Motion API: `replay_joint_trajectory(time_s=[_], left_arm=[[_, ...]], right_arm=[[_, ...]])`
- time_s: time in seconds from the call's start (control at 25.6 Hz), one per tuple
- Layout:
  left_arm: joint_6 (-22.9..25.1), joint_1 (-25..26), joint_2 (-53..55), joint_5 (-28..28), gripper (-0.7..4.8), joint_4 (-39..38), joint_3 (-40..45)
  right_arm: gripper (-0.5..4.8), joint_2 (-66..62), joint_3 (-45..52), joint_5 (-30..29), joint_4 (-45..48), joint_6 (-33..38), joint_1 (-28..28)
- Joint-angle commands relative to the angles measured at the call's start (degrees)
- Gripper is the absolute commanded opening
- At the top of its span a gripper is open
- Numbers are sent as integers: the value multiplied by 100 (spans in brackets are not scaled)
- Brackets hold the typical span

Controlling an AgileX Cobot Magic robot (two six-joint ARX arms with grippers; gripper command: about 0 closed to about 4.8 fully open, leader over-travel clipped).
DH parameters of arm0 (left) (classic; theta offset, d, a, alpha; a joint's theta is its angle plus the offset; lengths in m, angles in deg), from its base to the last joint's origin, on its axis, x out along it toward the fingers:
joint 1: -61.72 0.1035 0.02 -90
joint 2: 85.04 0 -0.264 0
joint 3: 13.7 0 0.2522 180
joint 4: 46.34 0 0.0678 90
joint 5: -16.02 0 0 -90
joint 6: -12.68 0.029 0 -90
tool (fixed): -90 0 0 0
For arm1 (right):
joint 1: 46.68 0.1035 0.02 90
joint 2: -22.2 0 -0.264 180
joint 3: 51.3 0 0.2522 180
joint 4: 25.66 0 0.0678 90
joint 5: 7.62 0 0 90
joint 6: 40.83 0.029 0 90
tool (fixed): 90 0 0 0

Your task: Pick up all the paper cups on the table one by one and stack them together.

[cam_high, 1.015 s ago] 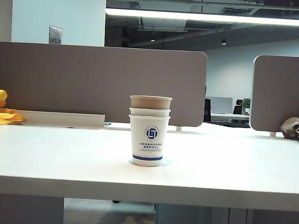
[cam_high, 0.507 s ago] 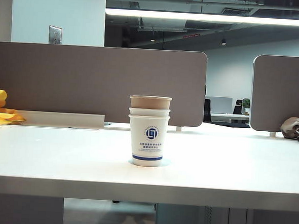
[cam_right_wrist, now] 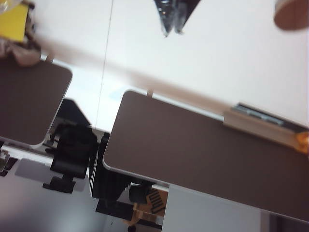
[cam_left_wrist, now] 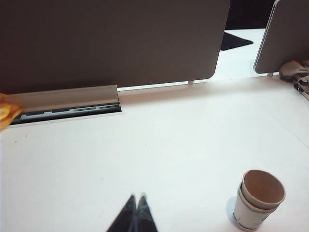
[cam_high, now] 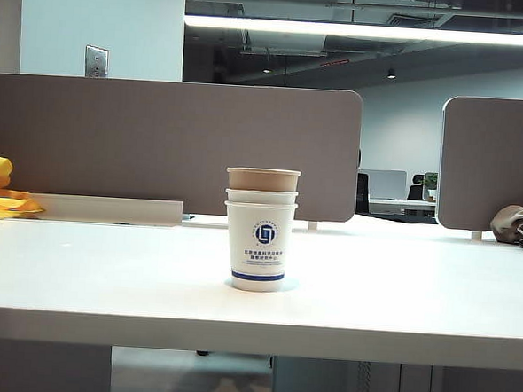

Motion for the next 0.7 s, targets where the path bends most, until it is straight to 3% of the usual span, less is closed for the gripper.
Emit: replay_joint_trajectory(time_s=[0.04, 0.23, 0.47, 0.59, 0.7], left_arm=[[9, 7, -79, -37, -6, 197, 291], [48, 4, -306, -260, -6, 697, 968], [-155, 4, -455, -258, -6, 2041, 2221], [-144, 4, -455, -251, -6, 2354, 2586], [-144, 4, -400, -262, -5, 2354, 2643]], right_arm=[[-1, 105, 614, -160, 494, 160, 17], [-1, 114, 1467, -190, 929, 470, 31], [0, 55, 1808, -566, 1071, 505, 35], [66, 74, 1808, -546, 1287, 505, 35], [72, 74, 1808, -549, 1303, 505, 35]])
